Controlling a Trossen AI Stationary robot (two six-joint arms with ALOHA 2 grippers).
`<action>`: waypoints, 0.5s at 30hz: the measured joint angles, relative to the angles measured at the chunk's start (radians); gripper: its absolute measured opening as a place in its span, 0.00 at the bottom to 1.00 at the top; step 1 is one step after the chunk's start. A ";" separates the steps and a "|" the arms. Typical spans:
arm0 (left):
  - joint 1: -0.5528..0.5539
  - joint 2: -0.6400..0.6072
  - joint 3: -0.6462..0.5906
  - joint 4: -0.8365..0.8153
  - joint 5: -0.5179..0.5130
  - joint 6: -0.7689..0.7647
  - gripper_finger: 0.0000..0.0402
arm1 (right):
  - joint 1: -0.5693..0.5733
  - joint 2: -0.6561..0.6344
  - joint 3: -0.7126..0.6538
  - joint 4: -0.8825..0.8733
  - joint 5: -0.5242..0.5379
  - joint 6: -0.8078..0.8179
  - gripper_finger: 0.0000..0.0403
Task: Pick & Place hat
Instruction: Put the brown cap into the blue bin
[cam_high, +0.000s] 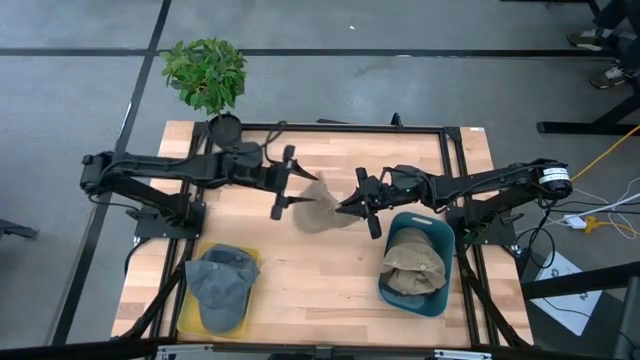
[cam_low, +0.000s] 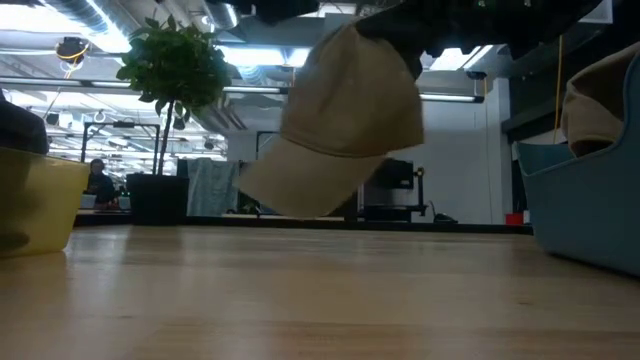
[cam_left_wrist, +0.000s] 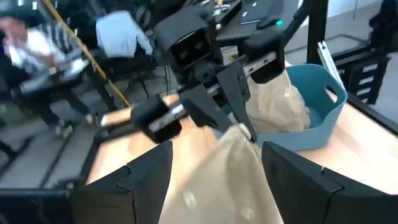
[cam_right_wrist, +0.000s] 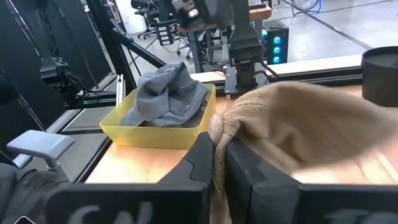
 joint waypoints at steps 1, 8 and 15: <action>0.000 0.014 0.000 0.019 0.008 0.024 0.60 | 0.000 0.000 0.000 -0.001 0.000 0.006 0.05; 0.010 0.105 0.000 0.059 0.164 0.026 0.60 | 0.000 0.000 0.000 -0.001 -0.001 0.008 0.05; 0.011 0.177 0.000 0.142 0.154 0.110 0.60 | 0.000 0.000 0.000 -0.009 -0.035 0.007 0.05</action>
